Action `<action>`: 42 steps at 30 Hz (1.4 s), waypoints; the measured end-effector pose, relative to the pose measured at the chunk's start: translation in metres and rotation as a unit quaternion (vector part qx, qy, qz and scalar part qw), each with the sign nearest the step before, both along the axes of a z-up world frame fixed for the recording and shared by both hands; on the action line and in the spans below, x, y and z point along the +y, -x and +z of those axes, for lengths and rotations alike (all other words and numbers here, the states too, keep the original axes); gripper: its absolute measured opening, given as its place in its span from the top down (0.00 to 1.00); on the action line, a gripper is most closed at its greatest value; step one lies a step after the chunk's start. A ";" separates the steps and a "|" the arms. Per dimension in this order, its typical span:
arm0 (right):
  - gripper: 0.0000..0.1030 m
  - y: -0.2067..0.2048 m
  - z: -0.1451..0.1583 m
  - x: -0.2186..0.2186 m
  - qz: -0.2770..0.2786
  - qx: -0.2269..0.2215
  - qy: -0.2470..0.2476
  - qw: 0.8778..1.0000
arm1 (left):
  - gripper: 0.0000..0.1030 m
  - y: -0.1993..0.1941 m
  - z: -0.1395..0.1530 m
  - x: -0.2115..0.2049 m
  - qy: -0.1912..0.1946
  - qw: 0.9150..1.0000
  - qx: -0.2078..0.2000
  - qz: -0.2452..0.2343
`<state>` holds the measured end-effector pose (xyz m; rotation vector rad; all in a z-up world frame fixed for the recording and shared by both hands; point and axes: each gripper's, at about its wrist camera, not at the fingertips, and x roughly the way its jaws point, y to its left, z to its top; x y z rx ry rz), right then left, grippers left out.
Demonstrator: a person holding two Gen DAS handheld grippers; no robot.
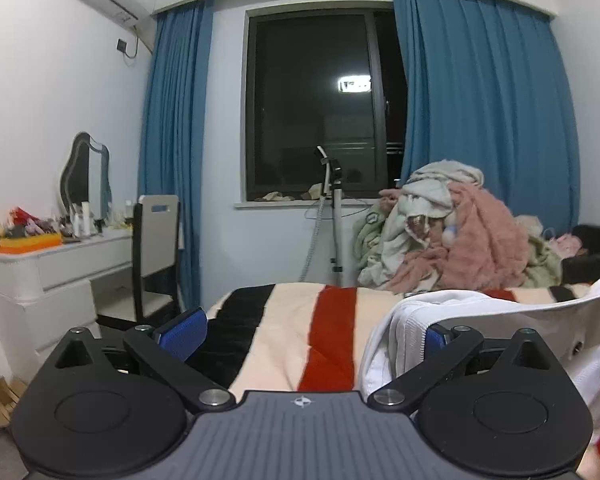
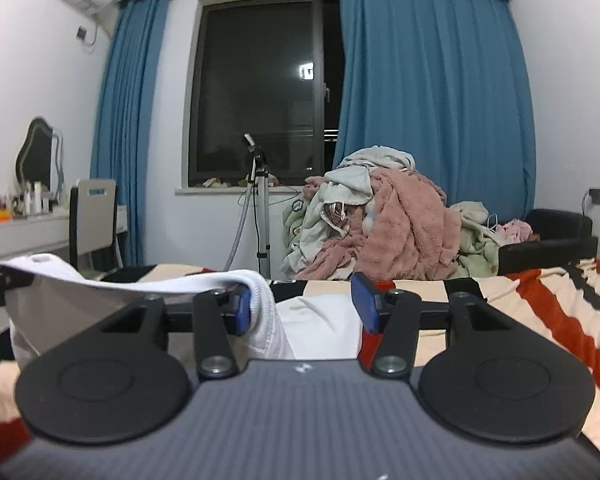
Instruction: Fold clothes
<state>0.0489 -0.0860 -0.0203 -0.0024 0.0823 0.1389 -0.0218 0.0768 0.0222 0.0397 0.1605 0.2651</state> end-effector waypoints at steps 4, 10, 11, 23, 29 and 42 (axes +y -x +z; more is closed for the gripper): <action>0.36 -0.014 -0.016 0.002 0.010 0.067 0.014 0.998 | 0.00 -0.016 0.002 0.010 0.005 1.000 -0.003 0.023; 0.36 -0.033 -0.048 0.011 0.032 0.204 0.063 0.976 | 0.00 -0.029 0.004 0.029 0.024 0.998 -0.007 0.050; 0.36 -0.032 -0.052 0.012 0.024 0.215 0.065 0.974 | 0.00 -0.031 0.004 0.032 0.027 0.998 -0.005 0.053; 0.24 0.036 -0.022 -0.009 -0.127 0.007 -0.029 0.991 | 0.00 -0.028 -0.012 0.041 0.035 0.994 0.080 0.058; 0.24 0.062 -0.018 -0.009 -0.149 -0.004 -0.039 0.988 | 0.00 0.001 -0.024 0.054 0.144 0.980 0.127 0.052; 0.24 0.102 0.160 -0.042 -0.095 -0.106 -0.078 0.987 | 0.00 0.056 0.192 0.057 0.161 0.984 -0.069 0.010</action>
